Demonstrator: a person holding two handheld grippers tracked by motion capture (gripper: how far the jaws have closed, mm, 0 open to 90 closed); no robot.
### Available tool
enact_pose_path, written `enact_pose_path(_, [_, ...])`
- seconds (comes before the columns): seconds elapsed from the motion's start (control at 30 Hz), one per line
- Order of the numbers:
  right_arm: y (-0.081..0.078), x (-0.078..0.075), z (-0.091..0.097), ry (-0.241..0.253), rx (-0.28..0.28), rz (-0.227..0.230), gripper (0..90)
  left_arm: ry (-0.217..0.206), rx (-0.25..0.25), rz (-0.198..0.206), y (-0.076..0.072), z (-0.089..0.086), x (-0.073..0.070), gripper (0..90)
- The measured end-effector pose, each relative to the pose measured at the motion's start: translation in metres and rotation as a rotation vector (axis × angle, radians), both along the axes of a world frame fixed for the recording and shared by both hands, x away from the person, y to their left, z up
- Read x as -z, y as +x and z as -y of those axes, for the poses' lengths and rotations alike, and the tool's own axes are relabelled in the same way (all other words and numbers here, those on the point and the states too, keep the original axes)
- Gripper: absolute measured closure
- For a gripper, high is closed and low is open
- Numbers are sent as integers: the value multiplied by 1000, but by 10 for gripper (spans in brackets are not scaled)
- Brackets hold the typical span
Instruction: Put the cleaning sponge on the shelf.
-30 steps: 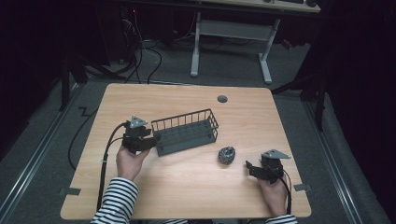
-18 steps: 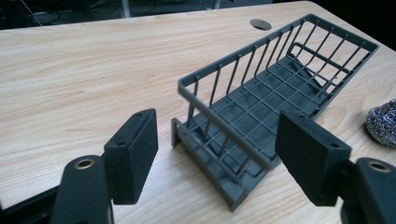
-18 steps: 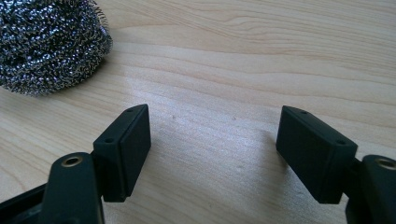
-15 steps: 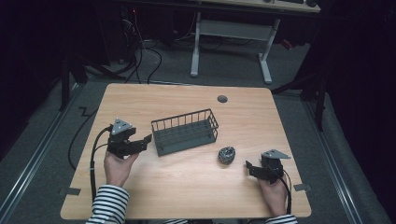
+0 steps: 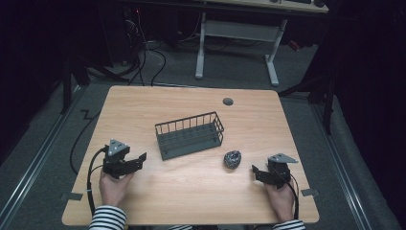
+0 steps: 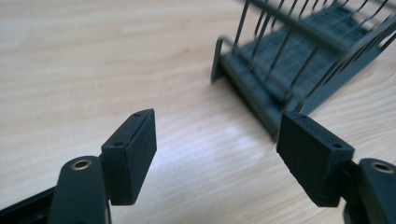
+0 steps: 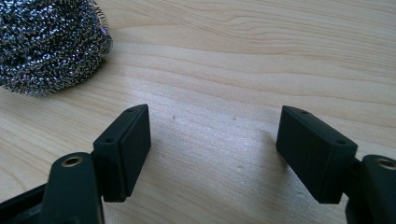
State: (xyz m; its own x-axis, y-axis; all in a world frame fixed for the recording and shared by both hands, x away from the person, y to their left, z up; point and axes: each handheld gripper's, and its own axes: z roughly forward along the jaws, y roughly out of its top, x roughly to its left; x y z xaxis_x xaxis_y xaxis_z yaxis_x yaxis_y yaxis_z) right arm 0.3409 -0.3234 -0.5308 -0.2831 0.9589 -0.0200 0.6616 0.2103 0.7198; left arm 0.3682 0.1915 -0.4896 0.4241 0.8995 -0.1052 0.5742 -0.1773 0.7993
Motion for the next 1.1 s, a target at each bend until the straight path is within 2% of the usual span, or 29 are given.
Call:
enact_pose_path(0.1, [0, 0, 0, 1, 0, 0, 264, 16, -21, -21, -2, -1, 15, 291])
enact_pose_path(0.2, [0, 0, 0, 1, 0, -1, 263, 55, -36, -45, -2, -3, 27, 290])
enact_pose_path(0.43, [0, 0, 0, 2, 2, -1, 264, 97, -70, -71, -1, -5, 46, 282])
enact_pose_path(0.47, [0, 0, 0, 2, 3, -1, 264, 103, -74, -58, -2, -4, 47, 279])
enact_pose_path(0.73, [0, 0, 0, 2, -1, -2, 262, 124, -74, -56, -2, -2, 47, 266])
enact_pose_path(0.97, [-1, -1, 0, -3, -24, -10, 283, 128, -71, -60, -1, -1, 47, 242])
enact_pose_path(1.1, [-3, -4, -3, 7, -62, -6, 283, 127, -75, -61, -1, -1, 47, 235])
